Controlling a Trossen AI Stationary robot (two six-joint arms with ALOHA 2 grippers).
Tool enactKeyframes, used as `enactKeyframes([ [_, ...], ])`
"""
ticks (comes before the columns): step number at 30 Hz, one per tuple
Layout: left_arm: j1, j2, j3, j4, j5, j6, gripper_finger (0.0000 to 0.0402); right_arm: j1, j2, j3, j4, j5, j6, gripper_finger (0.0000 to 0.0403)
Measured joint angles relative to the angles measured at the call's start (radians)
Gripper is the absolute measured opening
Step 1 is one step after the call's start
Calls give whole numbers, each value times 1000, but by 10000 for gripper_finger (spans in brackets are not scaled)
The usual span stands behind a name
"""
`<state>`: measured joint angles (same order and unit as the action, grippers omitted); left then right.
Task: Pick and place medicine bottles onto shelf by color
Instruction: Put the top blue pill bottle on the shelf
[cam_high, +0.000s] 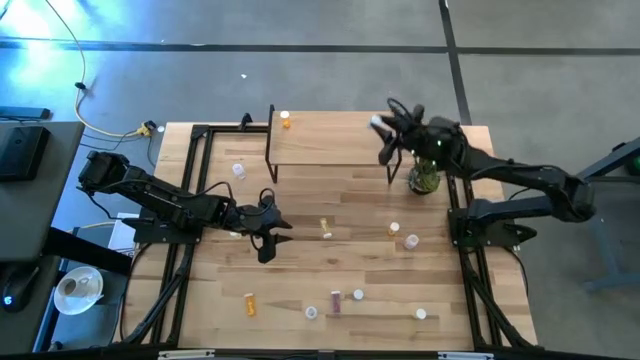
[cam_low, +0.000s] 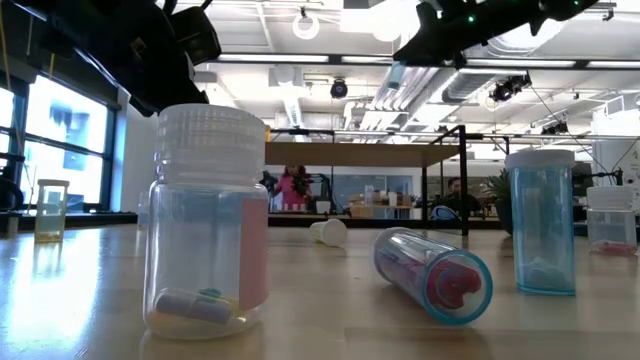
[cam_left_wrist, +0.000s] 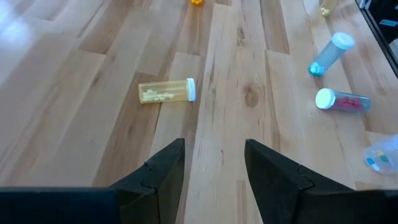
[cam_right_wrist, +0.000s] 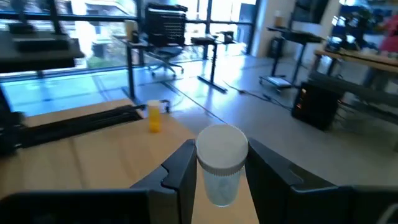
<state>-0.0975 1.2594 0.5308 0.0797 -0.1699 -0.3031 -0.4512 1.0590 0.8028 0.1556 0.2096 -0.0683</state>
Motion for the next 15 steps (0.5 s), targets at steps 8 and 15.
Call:
enactKeyframes([
  [8, 0, 0, 0, 0, 1, 0, 158, -122, 25, 35, -64, -24, 89, 107],
  [15, 0, 0, 0, 0, -14, 0, 158, -176, 110, 34, -128, -28, 122, 107],
])
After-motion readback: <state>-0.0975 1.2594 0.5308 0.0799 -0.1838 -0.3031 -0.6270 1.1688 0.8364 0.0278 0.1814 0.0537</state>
